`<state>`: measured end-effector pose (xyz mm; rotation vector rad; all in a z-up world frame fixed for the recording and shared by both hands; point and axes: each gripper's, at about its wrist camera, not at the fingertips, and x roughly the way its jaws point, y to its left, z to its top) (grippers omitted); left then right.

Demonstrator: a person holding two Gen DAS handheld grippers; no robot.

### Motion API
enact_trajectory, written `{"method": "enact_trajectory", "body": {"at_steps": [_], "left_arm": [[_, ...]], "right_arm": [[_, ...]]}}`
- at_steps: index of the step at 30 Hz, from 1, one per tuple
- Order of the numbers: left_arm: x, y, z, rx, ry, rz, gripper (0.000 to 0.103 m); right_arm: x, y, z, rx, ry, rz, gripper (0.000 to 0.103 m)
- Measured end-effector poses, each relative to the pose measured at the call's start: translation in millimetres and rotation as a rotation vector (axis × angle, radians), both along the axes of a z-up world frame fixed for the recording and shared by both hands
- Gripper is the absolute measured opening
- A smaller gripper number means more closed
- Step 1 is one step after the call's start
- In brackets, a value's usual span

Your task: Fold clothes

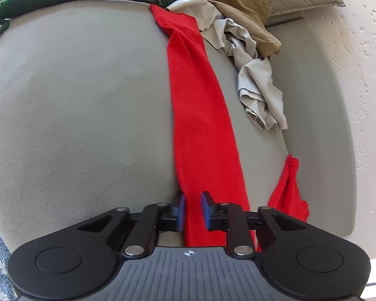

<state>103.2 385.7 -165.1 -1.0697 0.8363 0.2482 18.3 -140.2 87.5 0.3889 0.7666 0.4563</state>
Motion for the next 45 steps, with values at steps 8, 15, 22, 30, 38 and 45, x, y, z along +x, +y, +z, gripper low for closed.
{"method": "enact_trajectory", "body": {"at_steps": [8, 15, 22, 30, 38, 45], "left_arm": [[-32, -8, 12, 0.121, -0.029, 0.040, 0.003], [-40, -3, 10, 0.062, -0.025, 0.043, 0.009], [-53, -27, 18, -0.049, -0.054, -0.093, 0.025], [-35, -73, 9, 0.006, 0.013, -0.253, 0.002], [-65, -90, 39, 0.152, 0.092, -0.213, 0.002], [-98, -135, 84, 0.417, 0.103, -0.240, 0.041]], "right_arm": [[-2, 2, 0, 0.002, 0.002, 0.015, 0.083], [-3, 10, -6, 0.003, 0.021, 0.048, 0.084], [-4, -2, -13, 0.020, 0.046, 0.017, 0.084], [-3, 3, -21, 0.025, 0.071, 0.037, 0.084], [-15, -14, -36, 0.008, 0.110, 0.026, 0.085], [-20, -53, -63, 0.043, 0.190, -0.019, 0.086]]}}
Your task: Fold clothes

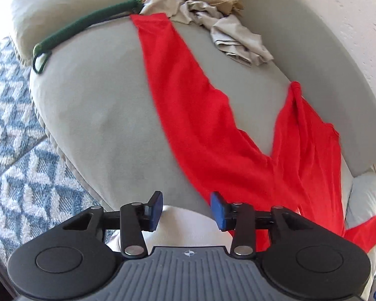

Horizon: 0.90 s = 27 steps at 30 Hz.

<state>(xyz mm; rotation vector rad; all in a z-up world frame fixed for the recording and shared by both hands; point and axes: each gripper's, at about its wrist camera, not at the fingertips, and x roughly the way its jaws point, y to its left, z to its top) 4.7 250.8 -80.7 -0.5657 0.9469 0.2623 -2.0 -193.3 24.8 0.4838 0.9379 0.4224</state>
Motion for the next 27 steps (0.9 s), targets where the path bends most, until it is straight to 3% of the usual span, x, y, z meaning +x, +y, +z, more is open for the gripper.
{"method": "enact_trajectory", "body": {"at_steps": [5, 7, 10, 12, 15, 19, 24, 27], "left_arm": [[-22, -95, 26, 0.139, -0.139, -0.347, 0.042], [-24, -139, 26, 0.226, -0.168, -0.516, 0.048], [-25, -197, 3, 0.385, -0.120, -0.721, 0.050], [-29, -216, -10, 0.466, -0.084, -0.798, 0.050], [-30, -221, -22, 0.515, -0.068, -0.825, 0.050], [-26, -216, -38, 0.547, -0.018, -0.808, 0.049], [-29, -219, -54, 0.658, -0.074, -0.838, 0.047], [-30, -226, -52, 0.674, -0.131, -0.881, 0.039]], "right_arm": [[-12, -34, -38, -0.001, 0.108, -0.046, 0.087], [-15, -44, -55, -0.020, 0.139, -0.067, 0.085], [-17, -48, -76, -0.123, 0.117, -0.077, 0.078], [-18, -48, -89, -0.193, 0.100, -0.074, 0.073], [-19, -45, -104, -0.240, 0.094, -0.032, 0.073], [-17, -52, -124, -0.132, 0.146, -0.048, 0.069], [-13, -64, -137, -0.024, 0.163, -0.099, 0.067], [-10, -77, -144, 0.085, 0.191, -0.151, 0.067]]}}
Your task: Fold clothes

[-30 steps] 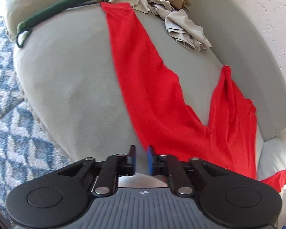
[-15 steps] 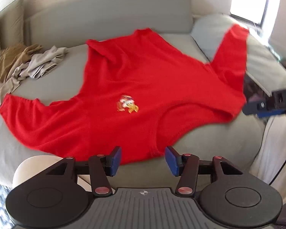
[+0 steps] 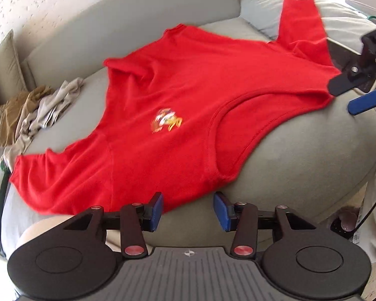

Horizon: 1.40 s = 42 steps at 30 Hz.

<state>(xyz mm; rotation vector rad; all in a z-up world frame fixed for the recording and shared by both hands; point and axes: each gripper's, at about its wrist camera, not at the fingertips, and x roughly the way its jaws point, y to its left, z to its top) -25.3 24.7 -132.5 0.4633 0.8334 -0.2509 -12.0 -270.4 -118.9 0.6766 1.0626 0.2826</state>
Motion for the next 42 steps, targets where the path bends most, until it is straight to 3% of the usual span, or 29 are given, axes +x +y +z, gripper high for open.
{"method": "enact_trajectory", "body": {"at_steps": [6, 11, 12, 14, 16, 17, 18, 20, 25, 29, 32, 33, 34, 36, 39, 41, 42], "left_arm": [[5, -25, -6, 0.092, -0.060, -0.100, 0.039], [11, -26, -7, 0.079, -0.060, -0.095, 0.039], [11, -25, -7, 0.073, -0.058, -0.096, 0.037], [10, -25, -6, 0.062, -0.049, -0.105, 0.022], [8, -29, -6, 0.080, -0.053, -0.111, 0.010], [7, -30, -6, 0.087, -0.056, -0.113, 0.009], [6, -29, -3, 0.086, -0.057, -0.115, 0.008], [2, -27, 6, 0.075, -0.057, -0.122, 0.008], [-9, -16, 35, 0.012, -0.027, -0.138, 0.007], [-5, -16, 10, 0.046, 0.071, -0.120, 0.009], [-10, -19, 6, 0.068, 0.073, -0.119, 0.018], [-12, -17, 13, 0.042, 0.072, -0.128, 0.035], [-14, -13, 20, -0.002, 0.074, -0.131, 0.038], [-10, 0, 36, -0.136, 0.074, -0.103, 0.038], [3, 17, 51, -0.312, 0.048, -0.016, 0.038], [18, 20, 42, -0.316, 0.053, 0.073, 0.037], [27, 21, 35, -0.305, 0.061, 0.118, 0.031]], "right_arm": [[7, -18, -17, 0.150, 0.031, -0.139, 0.064], [19, -15, -28, 0.181, 0.024, -0.195, 0.064], [20, -14, -29, 0.173, 0.015, -0.198, 0.064], [21, -11, -30, 0.157, -0.005, -0.205, 0.063], [22, -7, -27, 0.085, -0.018, -0.199, 0.044], [23, -5, -25, 0.029, -0.015, -0.192, 0.007], [24, -7, -26, 0.011, -0.009, -0.191, 0.002], [21, -11, -23, 0.028, -0.017, -0.208, 0.002], [7, -2, 19, -0.127, -0.122, -0.148, 0.002], [8, 2, 12, -0.195, -0.042, -0.103, 0.002], [10, 3, 0, -0.187, 0.025, -0.081, 0.005], [10, 1, 5, -0.187, 0.026, -0.080, 0.009], [8, -1, 11, -0.195, 0.027, -0.081, 0.011], [3, -5, 27, -0.228, 0.005, -0.088, 0.030], [-2, 0, 52, -0.264, -0.104, -0.045, 0.031], [2, 11, 60, -0.288, -0.170, 0.017, 0.028], [7, 19, 60, -0.306, -0.187, 0.047, 0.022]]}}
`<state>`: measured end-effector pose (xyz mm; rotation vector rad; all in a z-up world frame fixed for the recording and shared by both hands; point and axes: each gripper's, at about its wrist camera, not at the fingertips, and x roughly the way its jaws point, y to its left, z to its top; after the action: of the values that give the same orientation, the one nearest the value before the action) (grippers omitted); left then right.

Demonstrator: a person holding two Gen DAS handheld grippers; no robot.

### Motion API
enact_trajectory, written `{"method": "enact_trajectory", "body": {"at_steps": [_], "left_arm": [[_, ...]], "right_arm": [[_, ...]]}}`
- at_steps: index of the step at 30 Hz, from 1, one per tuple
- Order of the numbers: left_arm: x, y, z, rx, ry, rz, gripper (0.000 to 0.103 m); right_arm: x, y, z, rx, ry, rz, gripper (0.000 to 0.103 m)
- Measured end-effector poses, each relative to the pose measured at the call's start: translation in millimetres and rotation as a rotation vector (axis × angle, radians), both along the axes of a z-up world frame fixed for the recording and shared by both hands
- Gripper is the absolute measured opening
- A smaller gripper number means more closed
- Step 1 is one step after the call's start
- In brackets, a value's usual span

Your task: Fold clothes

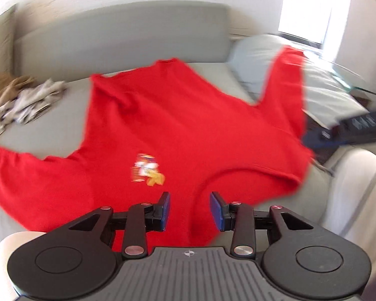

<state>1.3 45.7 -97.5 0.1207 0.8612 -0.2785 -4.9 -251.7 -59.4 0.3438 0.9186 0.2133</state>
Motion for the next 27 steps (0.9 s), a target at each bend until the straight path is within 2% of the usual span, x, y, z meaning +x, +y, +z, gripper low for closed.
{"method": "enact_trajectory", "body": {"at_steps": [1, 3, 4, 6, 7, 9, 10, 11, 12, 14, 18, 20, 23, 24, 27], "left_arm": [[8, 1, -7, 0.012, 0.015, 0.043, 0.021], [16, 2, -20, 0.010, 0.082, 0.080, 0.016], [14, 2, -23, 0.005, 0.082, 0.080, 0.016], [5, -4, -22, 0.034, 0.116, 0.031, 0.015], [2, -6, -21, 0.050, 0.141, 0.003, 0.012], [-4, -7, -20, 0.077, 0.196, -0.047, 0.012], [-4, -5, -17, 0.068, 0.222, -0.061, 0.012], [-4, 3, -10, 0.027, 0.231, -0.053, 0.013], [-4, 12, -1, -0.026, 0.227, -0.035, 0.019], [0, 29, 22, -0.104, 0.189, 0.004, 0.023], [15, 58, 77, -0.184, 0.030, 0.091, 0.037], [27, 72, 100, -0.224, -0.046, 0.122, 0.040], [49, 88, 123, -0.272, -0.132, 0.153, 0.045], [59, 93, 127, -0.278, -0.146, 0.170, 0.045], [96, 105, 122, -0.271, -0.146, 0.234, 0.044]], "right_arm": [[5, 7, -3, -0.023, 0.001, 0.022, 0.020], [15, 22, -13, -0.072, 0.016, 0.063, 0.019], [19, 28, -22, -0.112, 0.038, 0.092, 0.019], [14, 35, -35, -0.161, 0.077, 0.133, 0.022], [10, 36, -40, -0.175, 0.091, 0.150, 0.023], [3, 37, -42, -0.188, 0.132, 0.187, 0.024], [2, 36, -39, -0.184, 0.164, 0.193, 0.026], [2, 33, -37, -0.174, 0.202, 0.194, 0.032], [3, 29, -32, -0.152, 0.229, 0.186, 0.033], [4, 21, -10, -0.102, 0.197, 0.164, 0.036], [11, 9, 57, -0.045, 0.017, 0.154, 0.064], [18, 6, 94, -0.013, -0.076, 0.156, 0.067], [37, 4, 132, 0.002, -0.170, 0.143, 0.070], [44, 5, 141, -0.003, -0.194, 0.140, 0.074], [71, 10, 154, -0.026, -0.228, 0.139, 0.075]]}}
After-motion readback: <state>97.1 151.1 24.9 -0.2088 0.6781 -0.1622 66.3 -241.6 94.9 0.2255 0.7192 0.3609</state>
